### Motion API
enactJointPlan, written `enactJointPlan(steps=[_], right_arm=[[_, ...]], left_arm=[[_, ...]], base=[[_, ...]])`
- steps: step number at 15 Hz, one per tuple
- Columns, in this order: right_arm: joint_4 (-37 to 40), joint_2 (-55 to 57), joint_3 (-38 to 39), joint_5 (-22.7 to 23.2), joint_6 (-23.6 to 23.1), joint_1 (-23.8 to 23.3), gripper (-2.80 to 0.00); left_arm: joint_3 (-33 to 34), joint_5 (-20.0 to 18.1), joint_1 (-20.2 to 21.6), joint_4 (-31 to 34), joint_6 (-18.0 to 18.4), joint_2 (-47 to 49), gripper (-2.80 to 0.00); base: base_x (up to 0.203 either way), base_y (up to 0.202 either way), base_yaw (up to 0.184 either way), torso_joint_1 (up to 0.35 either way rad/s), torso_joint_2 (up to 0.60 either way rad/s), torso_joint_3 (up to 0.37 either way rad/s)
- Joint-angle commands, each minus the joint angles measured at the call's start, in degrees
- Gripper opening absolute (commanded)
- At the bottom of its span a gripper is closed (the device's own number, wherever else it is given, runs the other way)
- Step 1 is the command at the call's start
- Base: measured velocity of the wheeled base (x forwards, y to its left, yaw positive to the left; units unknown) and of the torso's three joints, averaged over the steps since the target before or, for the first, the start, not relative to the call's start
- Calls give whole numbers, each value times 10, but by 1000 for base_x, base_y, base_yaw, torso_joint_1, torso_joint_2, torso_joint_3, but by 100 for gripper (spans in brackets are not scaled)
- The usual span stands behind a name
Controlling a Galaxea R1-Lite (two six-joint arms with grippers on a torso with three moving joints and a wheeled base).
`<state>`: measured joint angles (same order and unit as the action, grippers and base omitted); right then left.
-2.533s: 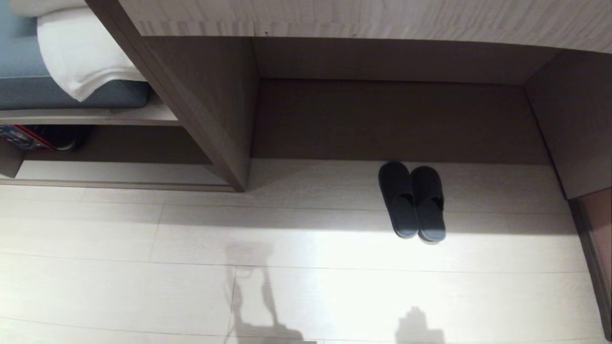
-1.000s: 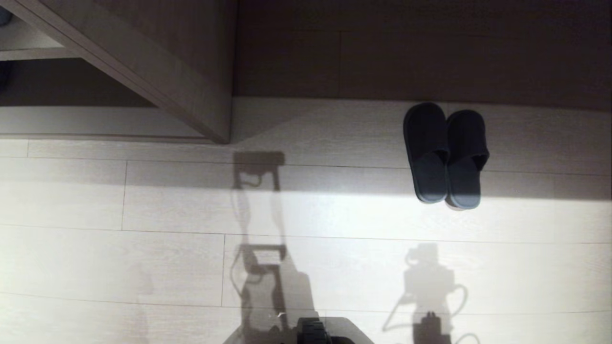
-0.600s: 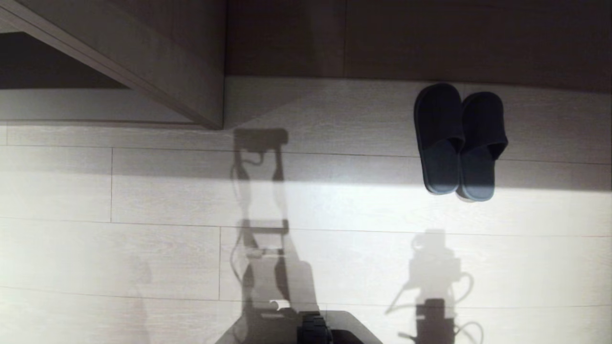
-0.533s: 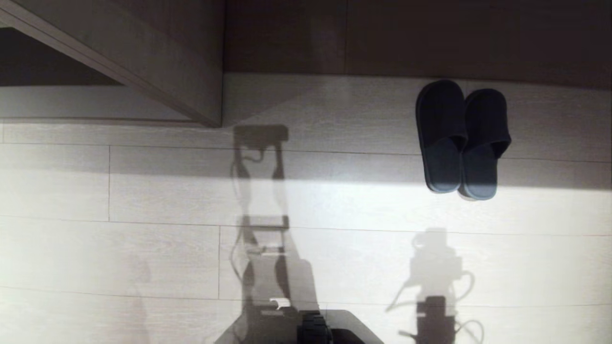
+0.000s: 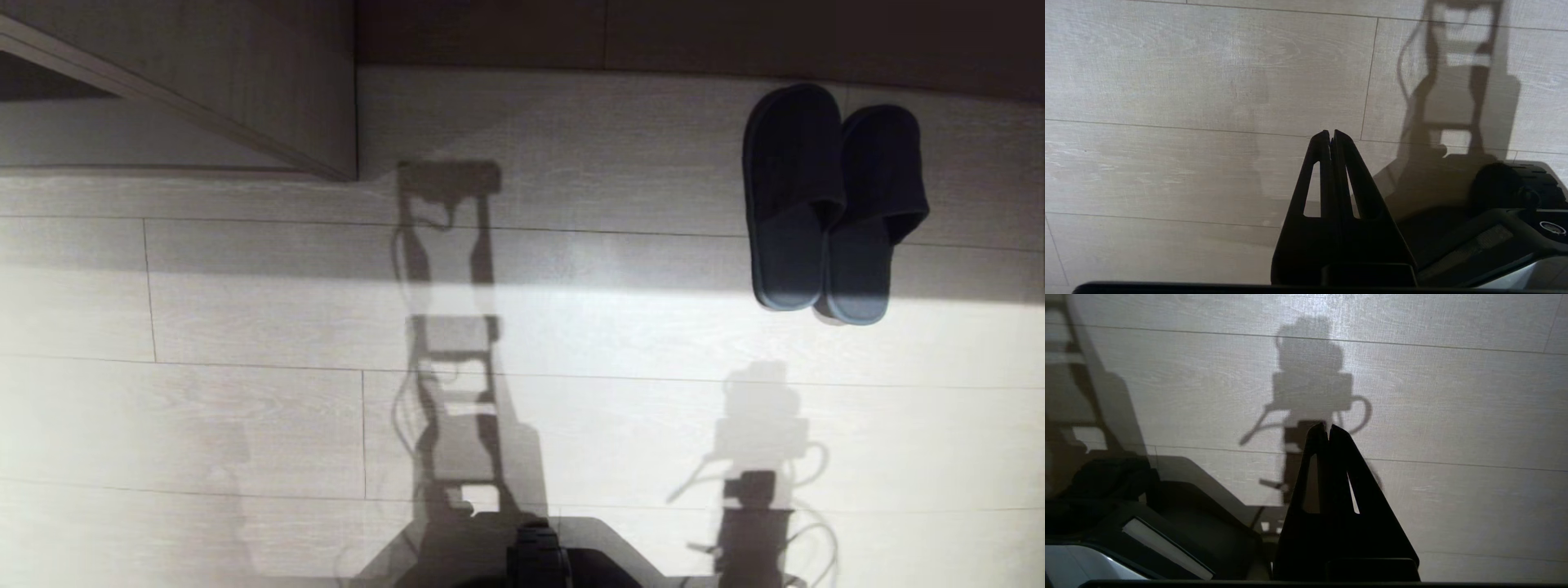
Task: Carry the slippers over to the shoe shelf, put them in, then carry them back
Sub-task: Pick up the slippers on the floor
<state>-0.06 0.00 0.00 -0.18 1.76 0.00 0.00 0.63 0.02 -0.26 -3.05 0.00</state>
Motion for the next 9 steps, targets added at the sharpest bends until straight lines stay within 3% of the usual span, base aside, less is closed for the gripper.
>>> enactJointPlan(steps=[1, 4, 9], right_arm=[[0, 0, 0, 0, 0, 0, -280], [0, 0, 0, 0, 0, 0, -280], [0, 0, 0, 0, 0, 0, -280]], left_arm=[[0, 0, 1, 0, 0, 0, -280], [0, 0, 1, 0, 0, 0, -280], [0, 0, 1, 0, 0, 0, -280]], base=[[0, 0, 0, 1, 8, -196], [0, 0, 0, 4, 7, -165], [0, 0, 0, 0, 1, -22]])
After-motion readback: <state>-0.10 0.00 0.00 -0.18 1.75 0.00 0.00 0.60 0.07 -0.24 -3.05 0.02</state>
